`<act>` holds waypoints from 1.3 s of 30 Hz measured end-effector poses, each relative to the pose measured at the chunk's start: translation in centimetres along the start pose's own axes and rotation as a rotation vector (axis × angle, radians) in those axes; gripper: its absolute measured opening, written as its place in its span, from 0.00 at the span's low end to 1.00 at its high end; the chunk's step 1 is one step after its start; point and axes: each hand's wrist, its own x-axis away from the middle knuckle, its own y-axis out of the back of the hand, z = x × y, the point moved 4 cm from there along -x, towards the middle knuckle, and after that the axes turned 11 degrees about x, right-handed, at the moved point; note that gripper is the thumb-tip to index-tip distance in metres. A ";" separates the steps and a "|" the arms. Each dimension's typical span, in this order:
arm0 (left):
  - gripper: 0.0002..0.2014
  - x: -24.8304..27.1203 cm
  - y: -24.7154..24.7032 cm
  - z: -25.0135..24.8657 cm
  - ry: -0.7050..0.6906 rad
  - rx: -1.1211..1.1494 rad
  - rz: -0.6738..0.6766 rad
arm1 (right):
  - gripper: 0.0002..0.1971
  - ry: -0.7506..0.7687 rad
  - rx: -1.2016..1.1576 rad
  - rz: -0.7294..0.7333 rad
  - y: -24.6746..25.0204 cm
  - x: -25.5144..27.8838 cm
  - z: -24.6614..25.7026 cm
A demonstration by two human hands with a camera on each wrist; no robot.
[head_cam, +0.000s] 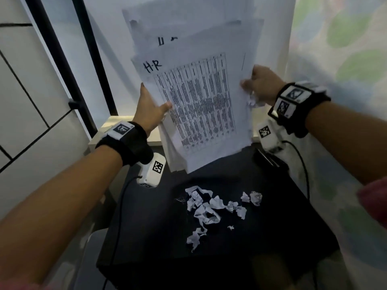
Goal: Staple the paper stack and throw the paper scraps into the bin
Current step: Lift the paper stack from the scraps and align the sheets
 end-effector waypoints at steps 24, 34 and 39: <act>0.24 0.6 -1.1 -1.3 -0.053 -0.041 -0.082 | 0.21 -0.064 -0.510 -0.053 -2.6 4.1 0.0; 0.31 1.6 -1.3 -0.6 0.076 -0.062 -0.091 | 0.25 -0.133 -0.528 -0.112 -3.7 4.6 -0.2; 0.26 2.5 0.8 3.5 0.198 -0.242 -0.058 | 0.20 -0.175 -0.555 -0.191 -3.7 4.4 -0.7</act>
